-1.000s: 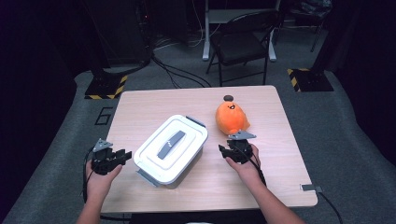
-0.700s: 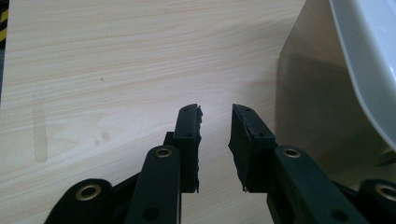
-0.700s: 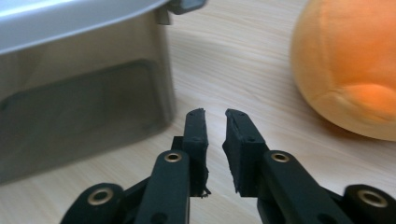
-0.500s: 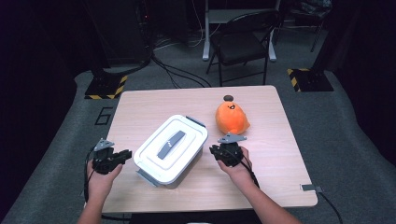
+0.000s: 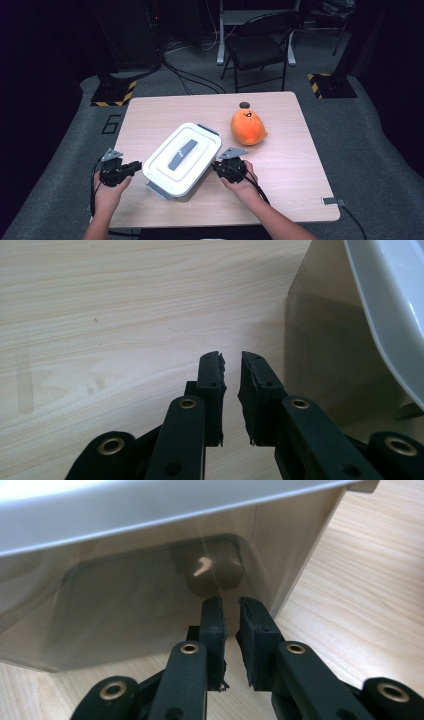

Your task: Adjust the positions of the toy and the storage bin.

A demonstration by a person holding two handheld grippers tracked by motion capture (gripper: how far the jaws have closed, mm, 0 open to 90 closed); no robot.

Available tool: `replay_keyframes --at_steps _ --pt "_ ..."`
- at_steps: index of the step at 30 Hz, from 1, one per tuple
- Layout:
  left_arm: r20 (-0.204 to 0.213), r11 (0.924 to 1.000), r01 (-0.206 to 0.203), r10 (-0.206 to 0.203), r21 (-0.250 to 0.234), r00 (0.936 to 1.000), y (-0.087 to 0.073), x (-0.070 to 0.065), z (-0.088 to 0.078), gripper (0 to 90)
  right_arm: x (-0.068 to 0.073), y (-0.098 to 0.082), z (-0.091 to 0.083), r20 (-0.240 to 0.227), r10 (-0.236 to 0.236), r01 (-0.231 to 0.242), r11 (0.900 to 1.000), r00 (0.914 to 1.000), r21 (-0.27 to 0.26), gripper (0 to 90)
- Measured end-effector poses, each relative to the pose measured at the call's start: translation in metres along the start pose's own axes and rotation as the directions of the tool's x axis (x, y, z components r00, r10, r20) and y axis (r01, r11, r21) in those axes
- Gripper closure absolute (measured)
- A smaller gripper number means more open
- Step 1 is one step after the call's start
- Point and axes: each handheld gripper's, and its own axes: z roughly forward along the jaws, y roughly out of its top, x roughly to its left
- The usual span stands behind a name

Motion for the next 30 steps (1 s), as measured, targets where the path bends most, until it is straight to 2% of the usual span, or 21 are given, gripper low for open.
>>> replay_keyframes --at_steps 6,11,14,18,27,30 --pt "0.001 1.0 -0.003 0.003 0.001 1.0 0.0 0.0 0.0 79.2 0.005 0.0 0.003 -0.037 0.029 -0.029 1.0 0.9989 0.002 80.3" --pt "0.008 1.0 -0.006 0.006 0.001 0.9999 0.0 -0.002 0.0 79.2 0.013 0.002 0.005 -0.057 0.011 -0.011 1.0 0.9983 -0.005 80.2" --pt "0.01 1.0 -0.007 0.007 -0.001 0.9999 0.0 -0.002 0.0 79.6 0.017 0.004 0.007 -0.078 0.028 -0.029 1.0 0.9965 -0.008 79.9" --pt "0.011 1.0 -0.002 0.002 0.0 0.9999 0.0 0.0 0.0 79.9 0.02 0.006 0.011 -0.088 0.026 -0.027 1.0 0.9958 -0.012 79.6" --pt "0.035 1.0 -0.005 0.005 0.001 0.9994 0.0 -0.001 0.001 80.2 0.021 0.012 0.019 -0.069 0.008 -0.01 1.0 0.9976 -0.02 79.7" --pt "0.039 0.9999 -0.012 0.012 0.005 0.9992 0.0 -0.002 0.001 81.1 0.02 0.015 0.021 -0.067 0.016 -0.017 1.0 0.9976 -0.022 79.8"
